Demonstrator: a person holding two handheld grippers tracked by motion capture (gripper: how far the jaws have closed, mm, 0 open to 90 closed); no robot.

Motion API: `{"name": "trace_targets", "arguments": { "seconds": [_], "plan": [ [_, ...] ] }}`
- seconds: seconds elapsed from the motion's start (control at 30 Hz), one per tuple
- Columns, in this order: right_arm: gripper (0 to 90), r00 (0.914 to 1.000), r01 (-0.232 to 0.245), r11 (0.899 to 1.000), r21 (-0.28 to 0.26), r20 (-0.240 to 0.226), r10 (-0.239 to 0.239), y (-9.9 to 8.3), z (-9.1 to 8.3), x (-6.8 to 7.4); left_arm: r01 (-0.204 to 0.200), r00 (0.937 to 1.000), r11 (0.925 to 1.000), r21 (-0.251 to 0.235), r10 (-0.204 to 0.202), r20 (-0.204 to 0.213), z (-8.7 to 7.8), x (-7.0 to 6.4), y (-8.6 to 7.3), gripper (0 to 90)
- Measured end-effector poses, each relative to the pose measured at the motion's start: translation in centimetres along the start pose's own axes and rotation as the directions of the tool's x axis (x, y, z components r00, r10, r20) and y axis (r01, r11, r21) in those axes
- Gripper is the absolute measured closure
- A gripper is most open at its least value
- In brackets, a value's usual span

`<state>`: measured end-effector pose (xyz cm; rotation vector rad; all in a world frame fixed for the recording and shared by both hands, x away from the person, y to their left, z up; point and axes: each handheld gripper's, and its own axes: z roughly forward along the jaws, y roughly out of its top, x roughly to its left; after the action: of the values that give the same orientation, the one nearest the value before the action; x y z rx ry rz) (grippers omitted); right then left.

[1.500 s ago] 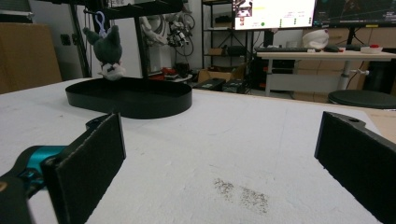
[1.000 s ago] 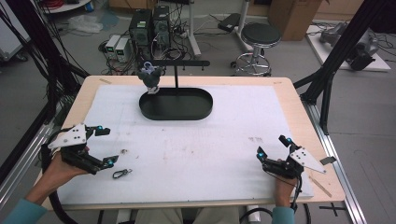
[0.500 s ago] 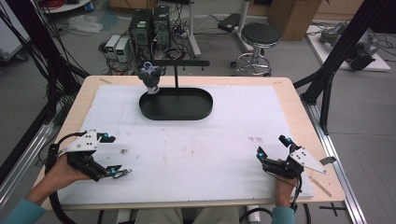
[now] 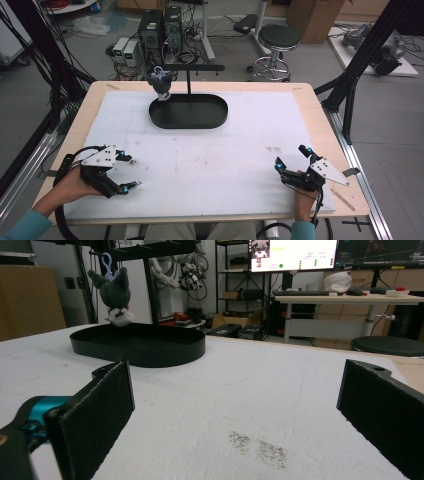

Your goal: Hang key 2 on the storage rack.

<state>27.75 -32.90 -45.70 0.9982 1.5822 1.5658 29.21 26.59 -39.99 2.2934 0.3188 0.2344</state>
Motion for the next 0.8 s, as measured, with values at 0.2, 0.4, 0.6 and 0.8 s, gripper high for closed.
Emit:
{"name": "trace_targets", "arguments": {
  "seconds": [0.2,0.4,0.6,0.8],
  "plan": [
    [1.0,1.0000,-0.004,1.000,0.001,-0.001,0.004,0.0,0.0,0.0,-0.003,0.9998,0.9988,0.048,0.002,0.018,0.5,0.1,-0.1,14.5],
    [1.0,1.0000,-0.004,1.000,0.002,0.000,0.004,0.0,0.0,0.0,0.007,0.9994,0.9970,0.077,-0.010,0.032,1.0,0.1,-0.2,20.1],
    [1.0,1.0000,-0.005,1.000,0.001,-0.002,0.005,0.0,0.0,0.0,-0.021,0.9981,0.9936,0.111,0.015,0.060,1.3,0.1,-0.3,26.1],
    [1.0,1.0000,-0.005,1.000,0.001,-0.001,0.005,0.0,0.0,0.0,-0.024,0.9966,0.9923,0.122,0.014,0.081,1.4,0.0,-0.4,38.6]
  ]
}}
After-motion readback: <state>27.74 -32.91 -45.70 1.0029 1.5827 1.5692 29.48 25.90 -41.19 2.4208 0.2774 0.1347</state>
